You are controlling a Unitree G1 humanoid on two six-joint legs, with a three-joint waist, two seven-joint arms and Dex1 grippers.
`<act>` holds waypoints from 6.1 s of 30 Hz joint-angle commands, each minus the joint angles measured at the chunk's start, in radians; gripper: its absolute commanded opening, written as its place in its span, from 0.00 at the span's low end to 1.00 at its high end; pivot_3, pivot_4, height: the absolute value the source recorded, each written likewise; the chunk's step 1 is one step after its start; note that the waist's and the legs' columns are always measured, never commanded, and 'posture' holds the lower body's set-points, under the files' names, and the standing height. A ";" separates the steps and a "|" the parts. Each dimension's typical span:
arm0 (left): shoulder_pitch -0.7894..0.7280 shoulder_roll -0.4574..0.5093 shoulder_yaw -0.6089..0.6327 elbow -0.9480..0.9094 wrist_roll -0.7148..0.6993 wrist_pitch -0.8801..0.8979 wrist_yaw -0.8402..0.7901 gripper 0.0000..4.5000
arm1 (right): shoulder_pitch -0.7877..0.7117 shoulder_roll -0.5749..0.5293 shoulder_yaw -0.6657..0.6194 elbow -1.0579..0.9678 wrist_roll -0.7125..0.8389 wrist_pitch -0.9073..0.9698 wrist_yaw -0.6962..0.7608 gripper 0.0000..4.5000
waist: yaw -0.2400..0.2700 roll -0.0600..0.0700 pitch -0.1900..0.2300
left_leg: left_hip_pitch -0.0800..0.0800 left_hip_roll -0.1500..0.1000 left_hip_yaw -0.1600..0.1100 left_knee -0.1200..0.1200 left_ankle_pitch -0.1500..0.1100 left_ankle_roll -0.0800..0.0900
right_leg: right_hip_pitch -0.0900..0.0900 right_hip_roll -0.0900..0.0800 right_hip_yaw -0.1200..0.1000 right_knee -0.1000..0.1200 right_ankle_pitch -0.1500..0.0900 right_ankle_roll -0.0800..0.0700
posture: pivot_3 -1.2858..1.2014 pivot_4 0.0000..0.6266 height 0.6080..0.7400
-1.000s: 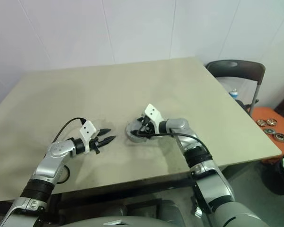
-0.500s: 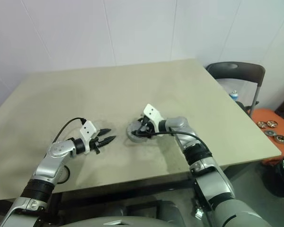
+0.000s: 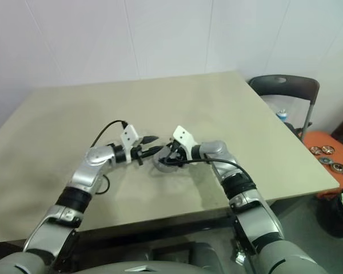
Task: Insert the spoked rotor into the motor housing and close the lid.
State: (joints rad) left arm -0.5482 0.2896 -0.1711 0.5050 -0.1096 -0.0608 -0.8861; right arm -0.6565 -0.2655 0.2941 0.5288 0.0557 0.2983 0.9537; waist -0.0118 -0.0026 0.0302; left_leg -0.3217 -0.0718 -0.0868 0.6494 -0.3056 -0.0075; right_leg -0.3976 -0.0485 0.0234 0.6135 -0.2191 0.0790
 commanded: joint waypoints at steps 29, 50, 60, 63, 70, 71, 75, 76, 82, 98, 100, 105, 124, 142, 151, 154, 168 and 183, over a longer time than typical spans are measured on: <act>-0.023 0.027 -0.125 0.165 0.134 0.093 -0.178 0.00 | 0.070 -0.077 -0.129 -0.160 0.214 0.325 0.140 0.80 | 0.034 -0.001 -0.016 | -0.002 -0.002 -0.003 -0.001 -0.008 0.006 | 0.000 -0.002 0.000 -0.002 -0.006 0.006 | 0.52 0.00 1.00; 0.016 0.023 -0.070 0.114 0.085 0.025 -0.121 0.00 | 0.081 -0.125 -0.057 -0.108 0.130 0.206 0.139 0.99 | 0.026 -0.002 -0.017 | -0.009 -0.004 -0.001 0.003 -0.011 0.007 | -0.007 -0.007 0.000 -0.001 -0.006 0.006 | 0.52 0.00 1.00; -0.026 -0.017 -0.028 0.119 0.067 -0.042 -0.070 0.00 | 0.090 -0.126 -0.009 -0.098 0.082 0.147 0.155 0.99 | 0.025 -0.002 -0.017 | -0.012 -0.004 -0.001 0.006 -0.011 0.007 | -0.008 -0.007 0.000 0.000 -0.006 0.006 | 0.52 0.00 1.00; -0.018 -0.017 -0.031 0.119 0.068 -0.046 -0.069 0.00 | 0.092 -0.123 -0.017 -0.097 0.087 0.148 0.151 0.91 | 0.025 -0.002 -0.017 | -0.013 -0.004 -0.001 0.005 -0.011 0.006 | -0.009 -0.007 0.000 0.000 -0.006 0.006 | 0.52 0.00 1.00; -0.022 -0.011 -0.028 0.115 0.066 -0.046 -0.069 0.00 | 0.087 -0.122 -0.014 -0.099 0.082 0.148 0.151 0.72 | 0.025 -0.002 -0.017 | -0.013 -0.004 -0.001 0.006 -0.011 0.006 | -0.009 -0.007 0.000 0.000 -0.006 0.006 | 0.52 0.00 1.00; -0.024 -0.014 -0.027 0.113 0.061 -0.049 -0.071 0.00 | 0.086 -0.122 -0.014 -0.097 0.081 0.147 0.151 0.72 | 0.025 -0.002 -0.017 | -0.013 -0.004 -0.001 0.006 -0.011 0.007 | -0.009 -0.007 0.000 0.000 -0.006 0.006 | 0.52 0.00 1.00; -0.027 -0.043 -0.014 0.073 0.016 -0.035 -0.094 0.00 | 0.090 -0.116 -0.008 -0.103 0.084 0.147 0.157 0.72 | 0.025 -0.002 -0.017 | -0.013 -0.004 -0.001 0.006 -0.011 0.006 | -0.009 -0.007 0.000 0.000 -0.006 0.006 | 0.52 0.00 1.00; -0.029 -0.050 -0.011 0.066 0.008 -0.032 -0.096 0.00 | 0.090 -0.112 -0.008 -0.105 0.085 0.147 0.155 0.72 | 0.025 -0.002 -0.017 | -0.013 -0.004 -0.001 0.006 -0.011 0.006 | -0.009 -0.007 0.000 0.000 -0.006 0.006 | 0.52 0.00 1.00; -0.036 -0.063 -0.013 0.077 0.020 -0.029 -0.094 0.00 | 0.093 -0.081 0.002 -0.126 0.086 0.150 0.144 0.72 | 0.018 -0.002 -0.017 | -0.014 -0.003 -0.001 0.005 -0.011 0.006 | -0.011 -0.005 0.000 0.000 -0.006 0.006 | 0.52 0.00 1.00; -0.001 -0.031 -0.036 0.045 0.026 0.034 -0.162 0.00 | 0.105 -0.093 0.107 -0.105 -0.066 0.053 0.098 0.72 | 0.016 -0.002 -0.017 | -0.005 -0.001 0.000 0.002 -0.011 0.006 | -0.005 -0.002 0.001 0.000 -0.006 0.006 | 0.52 0.00 1.00; 0.000 -0.030 -0.036 0.045 0.030 0.035 -0.158 0.00 | 0.106 -0.082 0.092 -0.124 -0.038 0.070 0.115 0.72 | 0.015 -0.002 -0.017 | -0.003 -0.001 0.000 0.002 -0.011 0.006 | -0.004 -0.002 0.001 0.000 -0.006 0.006 | 0.52 0.00 1.00; -0.002 -0.027 -0.035 0.054 0.036 0.032 -0.152 0.00 | 0.122 -0.081 0.109 -0.133 -0.042 0.078 0.125 0.72 | 0.015 -0.002 -0.017 | 0.000 0.000 0.000 0.001 -0.011 0.006 | -0.001 -0.001 0.002 -0.001 -0.006 0.006 | 0.52 0.00 1.00; 0.058 0.049 -0.143 0.041 0.105 0.174 -0.203 0.00 | 0.134 -0.094 0.114 -0.120 -0.055 0.073 0.143 0.72 | 0.021 0.001 -0.031 | 0.004 0.000 0.000 -0.001 -0.011 0.006 | 0.004 0.000 0.002 -0.003 -0.007 0.007 | 0.52 0.00 1.00; 0.064 0.040 -0.134 0.039 0.094 0.160 -0.173 0.00 | 0.106 -0.074 -0.025 -0.173 0.115 0.164 0.213 1.00 | 0.024 0.001 -0.031 | 0.003 0.000 -0.001 -0.001 -0.012 0.006 | 0.003 -0.002 0.002 -0.003 -0.010 0.009 | 0.52 0.00 1.00; 0.061 0.034 -0.139 0.044 0.093 0.157 -0.175 0.00 | 0.026 -0.135 -0.227 -0.041 0.241 0.411 0.140 1.00 | 0.025 0.002 -0.029 | 0.000 -0.001 -0.001 -0.001 -0.012 0.007 | 0.001 -0.003 0.002 -0.003 -0.009 0.007 | 0.52 0.00 1.00; 0.058 0.033 -0.138 0.048 0.093 0.151 -0.175 0.00 | 0.031 -0.168 -0.223 -0.013 0.232 0.542 0.105 1.00 | 0.025 0.003 -0.028 | 0.000 -0.001 -0.001 -0.001 -0.012 0.007 | 0.001 -0.003 0.002 -0.003 -0.009 0.007 | 0.52 0.00 1.00; 0.031 0.026 -0.137 0.072 0.099 0.127 -0.170 0.00 | -0.016 0.198 -0.428 -0.088 0.418 1.017 -0.189 1.00 | -0.011 -0.001 -0.030 | 0.002 0.001 -0.003 -0.001 -0.012 0.006 | 0.000 0.000 0.003 -0.001 -0.012 0.011 | 0.52 0.00 1.00; 0.008 0.019 -0.110 0.092 0.100 0.060 -0.125 0.00 | -0.030 0.238 -0.514 -0.061 0.434 0.969 -0.271 0.44 | -0.059 0.008 -0.027 | 0.001 -0.002 -0.016 -0.004 -0.011 0.006 | -0.007 0.008 0.006 0.002 -0.008 0.004 | 0.52 0.00 1.00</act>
State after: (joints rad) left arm -0.5660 0.3239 -0.2313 0.5272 -0.0562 -0.0143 -1.0178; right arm -0.6527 -0.0630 -0.2900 0.5037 0.4496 1.2599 0.6555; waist -0.0711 0.0058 0.0031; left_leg -0.3211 -0.0737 -0.1032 0.6452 -0.3171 -0.0019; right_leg -0.4047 -0.0408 0.0292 0.6153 -0.2276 0.0836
